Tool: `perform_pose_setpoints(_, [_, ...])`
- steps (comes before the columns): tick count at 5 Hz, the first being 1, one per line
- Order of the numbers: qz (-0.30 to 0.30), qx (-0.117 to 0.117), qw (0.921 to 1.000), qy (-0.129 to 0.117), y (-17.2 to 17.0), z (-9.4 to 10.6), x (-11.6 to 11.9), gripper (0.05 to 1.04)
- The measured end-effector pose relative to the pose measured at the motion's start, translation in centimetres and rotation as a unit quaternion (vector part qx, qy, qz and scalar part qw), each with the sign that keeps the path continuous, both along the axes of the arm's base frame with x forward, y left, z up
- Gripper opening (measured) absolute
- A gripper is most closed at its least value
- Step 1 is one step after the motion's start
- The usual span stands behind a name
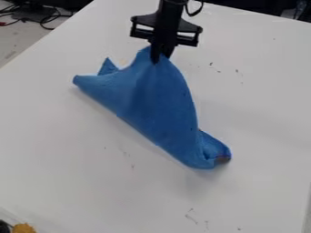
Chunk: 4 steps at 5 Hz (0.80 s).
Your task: Unfold the center fabric to the bottom left
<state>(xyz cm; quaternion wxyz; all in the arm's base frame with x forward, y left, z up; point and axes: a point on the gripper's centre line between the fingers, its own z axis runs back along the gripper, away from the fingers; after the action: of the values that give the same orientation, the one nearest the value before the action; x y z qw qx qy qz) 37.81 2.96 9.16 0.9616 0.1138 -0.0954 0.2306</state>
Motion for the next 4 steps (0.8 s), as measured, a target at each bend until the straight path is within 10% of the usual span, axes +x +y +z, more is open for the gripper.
perform_pose_setpoints(4, [0.147,-0.022,0.9886,0.025,1.1,-0.8,-10.7,0.089])
